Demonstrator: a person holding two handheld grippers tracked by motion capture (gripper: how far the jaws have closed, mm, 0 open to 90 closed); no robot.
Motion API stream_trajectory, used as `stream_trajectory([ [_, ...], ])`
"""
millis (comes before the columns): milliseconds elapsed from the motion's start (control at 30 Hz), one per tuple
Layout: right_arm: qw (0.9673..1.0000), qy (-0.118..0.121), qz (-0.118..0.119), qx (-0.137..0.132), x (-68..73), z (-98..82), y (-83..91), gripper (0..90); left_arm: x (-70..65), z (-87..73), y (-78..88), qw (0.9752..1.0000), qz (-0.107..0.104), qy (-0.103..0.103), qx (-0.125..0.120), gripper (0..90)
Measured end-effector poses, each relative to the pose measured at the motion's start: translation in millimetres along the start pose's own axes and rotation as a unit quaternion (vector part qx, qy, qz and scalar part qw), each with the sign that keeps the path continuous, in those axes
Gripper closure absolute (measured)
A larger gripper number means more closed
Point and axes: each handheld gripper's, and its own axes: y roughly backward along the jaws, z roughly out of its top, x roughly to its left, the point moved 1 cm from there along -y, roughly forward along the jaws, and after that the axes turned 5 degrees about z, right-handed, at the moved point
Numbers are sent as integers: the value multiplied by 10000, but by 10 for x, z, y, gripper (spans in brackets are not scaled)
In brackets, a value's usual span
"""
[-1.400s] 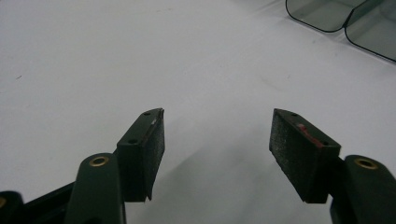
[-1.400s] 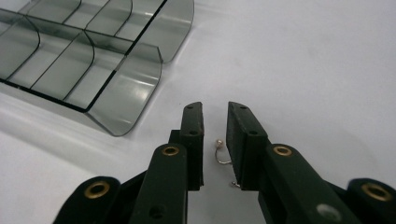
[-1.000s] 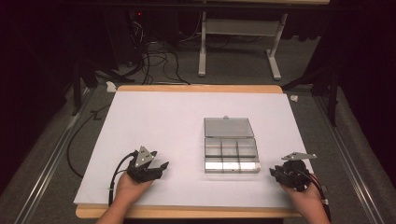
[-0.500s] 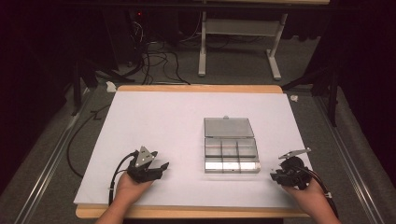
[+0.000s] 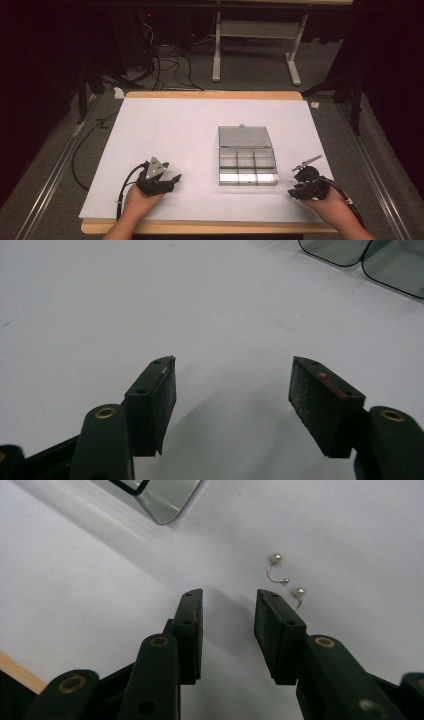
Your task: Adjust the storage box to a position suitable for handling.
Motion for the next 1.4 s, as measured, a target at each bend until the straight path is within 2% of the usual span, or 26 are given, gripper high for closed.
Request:
stream_trajectory([
  [267, 9998, 138, 155, 60, -65, 138, 18, 643, -3, -1, 0, 10000, -12, -15, -16, 358],
  [333, 9997, 185, 128, 74, -88, 184, 16, 665, -4, -1, 0, 10000, -13, -5, -15, 358],
  [500, 9998, 123, 53, 151, -151, 302, -7, 719, -2, 0, 0, 10000, -25, -10, 2, 358],
  [700, 9993, 108, 12, 345, -221, 394, -76, 757, -7, 0, -3, 10000, -8, -31, -2, 358],
  [800, 9991, 143, 49, 392, -218, 409, -111, 767, -8, 0, -2, 10000, -8, -37, 1, 358],
  [833, 9990, 95, 34, 426, -207, 410, -119, 769, -7, 0, -3, 10000, -9, -37, 3, 358],
  [867, 9988, 166, 6, 456, -212, 413, -131, 775, -7, 0, -4, 10000, -12, -35, 6, 359],
  [1000, 9987, 146, -30, 483, -212, 424, -143, 797, -9, 0, -4, 10000, -7, -42, 7, 358],
  [1133, 9987, 172, -47, 487, -211, 421, -146, 859, -9, 0, -4, 10000, -7, -41, 9, 358],
  [1400, 9984, 214, -82, 515, -192, 428, -133, 867, -8, 1, -5, 10000, -13, -40, 26, 359],
])
